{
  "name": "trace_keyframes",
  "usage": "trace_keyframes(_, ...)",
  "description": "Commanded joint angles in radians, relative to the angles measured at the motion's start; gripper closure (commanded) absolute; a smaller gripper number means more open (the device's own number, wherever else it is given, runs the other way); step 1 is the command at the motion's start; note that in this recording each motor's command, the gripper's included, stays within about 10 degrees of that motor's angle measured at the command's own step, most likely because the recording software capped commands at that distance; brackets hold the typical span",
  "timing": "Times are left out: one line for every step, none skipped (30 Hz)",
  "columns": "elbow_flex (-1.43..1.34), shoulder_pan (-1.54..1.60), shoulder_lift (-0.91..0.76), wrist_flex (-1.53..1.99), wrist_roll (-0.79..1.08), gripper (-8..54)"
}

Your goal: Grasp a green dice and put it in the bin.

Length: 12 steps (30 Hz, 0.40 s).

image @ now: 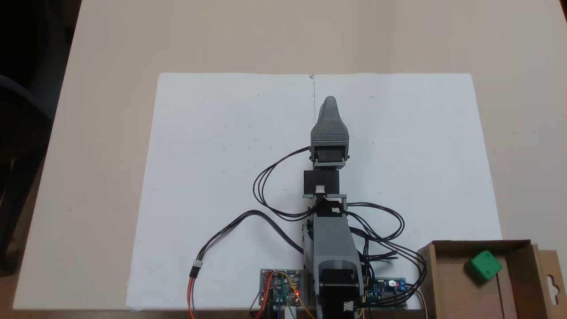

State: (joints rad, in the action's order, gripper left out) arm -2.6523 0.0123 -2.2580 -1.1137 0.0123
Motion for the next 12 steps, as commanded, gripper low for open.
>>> trace_keyframes(-0.175, 0.008, -0.109, -0.171, -0.04, 0.7)
trace_keyframes(-0.175, 0.008, -0.109, -0.204, -0.04, 0.7)
trace_keyframes(-0.175, 0.008, -0.107, -0.216, -0.04, 0.8)
trace_keyframes(-0.181, 0.008, -0.109, -0.237, -0.04, 1.0)
trace_keyframes(-0.182, 0.006, -0.109, -0.27, -0.04, 1.0)
trace_keyframes(-0.182, 0.006, -0.109, -0.288, -0.04, 0.9)
trace_keyframes(-0.182, 0.006, -0.109, -0.287, -0.04, 0.9)
trace_keyframes(-0.182, 0.006, -0.109, -0.291, -0.04, 0.9)
trace_keyframes(-0.182, 0.006, -0.109, -0.354, -0.041, 0.9)
trace_keyframes(-0.182, 0.006, -0.109, -0.354, -0.04, 0.8)
trace_keyframes(-0.182, 0.006, -0.109, -0.354, -0.04, 0.8)
trace_keyframes(-0.182, 0.006, -0.109, -0.354, -0.04, 0.8)
